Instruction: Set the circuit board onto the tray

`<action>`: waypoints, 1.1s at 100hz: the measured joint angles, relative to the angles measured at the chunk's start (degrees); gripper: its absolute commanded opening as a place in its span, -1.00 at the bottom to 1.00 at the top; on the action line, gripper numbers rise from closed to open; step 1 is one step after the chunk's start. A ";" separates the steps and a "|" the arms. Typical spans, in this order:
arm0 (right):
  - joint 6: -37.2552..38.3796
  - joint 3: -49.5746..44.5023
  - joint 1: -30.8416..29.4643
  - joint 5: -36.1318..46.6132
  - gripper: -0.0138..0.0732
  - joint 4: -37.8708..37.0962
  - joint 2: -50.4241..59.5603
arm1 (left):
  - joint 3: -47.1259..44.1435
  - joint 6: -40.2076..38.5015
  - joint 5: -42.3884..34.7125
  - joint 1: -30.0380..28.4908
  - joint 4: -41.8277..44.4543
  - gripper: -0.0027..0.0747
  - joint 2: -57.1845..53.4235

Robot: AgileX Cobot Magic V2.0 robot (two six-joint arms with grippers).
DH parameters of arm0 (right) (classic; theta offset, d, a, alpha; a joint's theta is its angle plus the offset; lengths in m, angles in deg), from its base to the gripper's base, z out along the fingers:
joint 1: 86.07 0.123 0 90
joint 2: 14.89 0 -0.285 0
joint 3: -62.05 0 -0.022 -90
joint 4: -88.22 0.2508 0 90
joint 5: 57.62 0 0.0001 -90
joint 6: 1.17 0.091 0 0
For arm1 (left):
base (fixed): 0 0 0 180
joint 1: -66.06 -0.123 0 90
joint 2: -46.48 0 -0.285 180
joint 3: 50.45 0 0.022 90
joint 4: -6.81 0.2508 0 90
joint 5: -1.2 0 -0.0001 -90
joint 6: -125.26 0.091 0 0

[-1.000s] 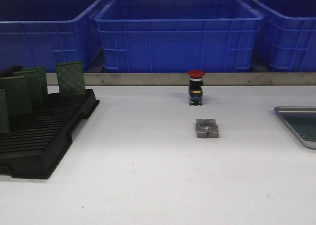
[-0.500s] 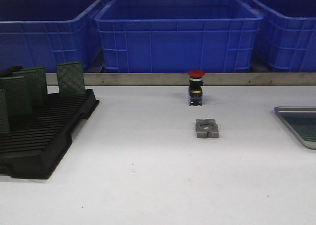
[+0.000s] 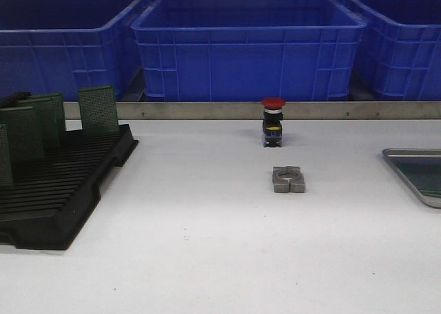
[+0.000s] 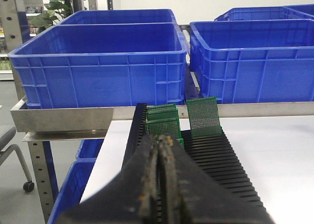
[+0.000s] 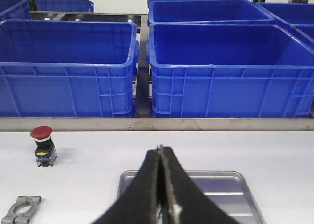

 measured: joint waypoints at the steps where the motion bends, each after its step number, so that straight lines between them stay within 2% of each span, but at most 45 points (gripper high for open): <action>1: 0.23 -0.25 0.15 0.66 -0.84 -0.54 0.13 | 0.00 0.00 0.00 0.00 0.00 -0.98 0.00; 19: 2.41 -5.57 3.25 8.04 -0.84 -2.97 1.87 | 0.00 0.00 0.00 0.00 0.00 -0.98 0.00; 38: 2.89 -10.44 4.08 12.17 -0.84 -3.38 6.34 | 0.00 0.00 0.00 0.00 0.00 -0.98 0.00; 60: 2.99 -13.74 4.08 12.30 -0.84 -3.38 12.83 | 0.00 0.00 0.00 0.00 0.00 -0.98 0.00; 110: 3.10 -13.87 4.08 12.06 -0.84 -3.48 13.06 | 0.00 0.00 0.00 0.00 0.00 -0.98 0.00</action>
